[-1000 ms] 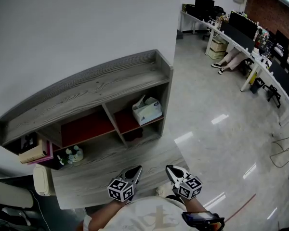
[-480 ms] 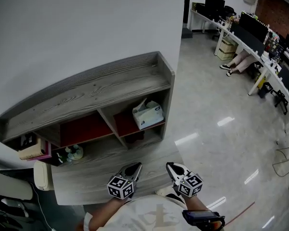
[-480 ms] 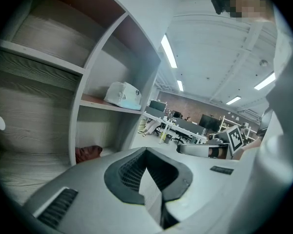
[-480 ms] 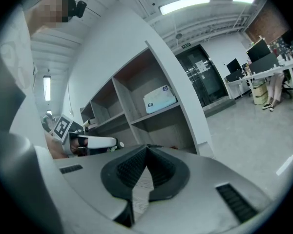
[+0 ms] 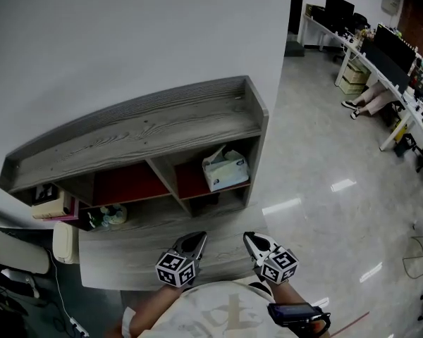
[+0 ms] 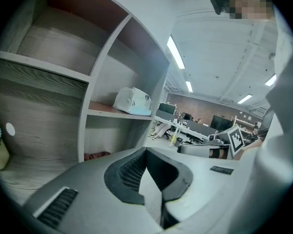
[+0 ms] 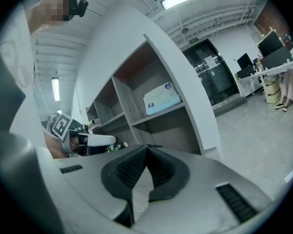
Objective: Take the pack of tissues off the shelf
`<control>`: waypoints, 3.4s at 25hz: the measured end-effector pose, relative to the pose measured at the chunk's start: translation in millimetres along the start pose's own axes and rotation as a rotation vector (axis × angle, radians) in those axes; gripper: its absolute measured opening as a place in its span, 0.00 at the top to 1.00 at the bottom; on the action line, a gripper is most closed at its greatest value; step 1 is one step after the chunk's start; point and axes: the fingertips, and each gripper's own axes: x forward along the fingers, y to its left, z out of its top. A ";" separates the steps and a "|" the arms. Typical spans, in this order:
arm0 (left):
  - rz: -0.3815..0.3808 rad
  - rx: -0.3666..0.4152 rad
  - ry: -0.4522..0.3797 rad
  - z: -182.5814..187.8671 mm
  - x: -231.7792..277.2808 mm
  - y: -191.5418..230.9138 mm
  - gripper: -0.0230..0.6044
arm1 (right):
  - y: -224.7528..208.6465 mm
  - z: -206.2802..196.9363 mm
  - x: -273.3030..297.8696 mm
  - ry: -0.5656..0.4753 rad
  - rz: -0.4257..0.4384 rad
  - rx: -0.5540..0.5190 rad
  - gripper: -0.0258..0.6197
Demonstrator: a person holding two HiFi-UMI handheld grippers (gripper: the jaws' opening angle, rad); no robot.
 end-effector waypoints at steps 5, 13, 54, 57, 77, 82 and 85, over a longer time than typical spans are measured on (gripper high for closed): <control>0.023 0.005 -0.027 13.0 7.7 -0.6 0.94 | -9.3 5.5 9.9 0.001 0.036 -0.005 0.95; 0.054 0.015 -0.072 36.6 16.4 2.6 0.94 | -14.6 4.3 27.5 0.009 0.089 -0.002 0.95; 0.241 0.017 -0.131 152.9 92.4 45.1 0.60 | -43.3 8.8 30.5 -0.009 0.114 0.041 0.95; 0.254 0.011 -0.108 149.3 97.3 48.3 0.60 | -47.2 8.5 25.8 -0.013 0.101 0.047 0.95; 0.279 0.026 -0.099 145.2 93.0 55.5 0.81 | -44.2 -3.8 31.2 -0.001 0.088 0.063 0.95; 0.291 0.019 -0.126 146.4 82.9 62.2 0.87 | -39.2 -1.8 35.7 0.009 0.103 0.051 0.95; 0.299 0.017 -0.142 147.8 81.1 63.7 0.89 | -41.5 -2.9 34.1 0.009 0.095 0.053 0.95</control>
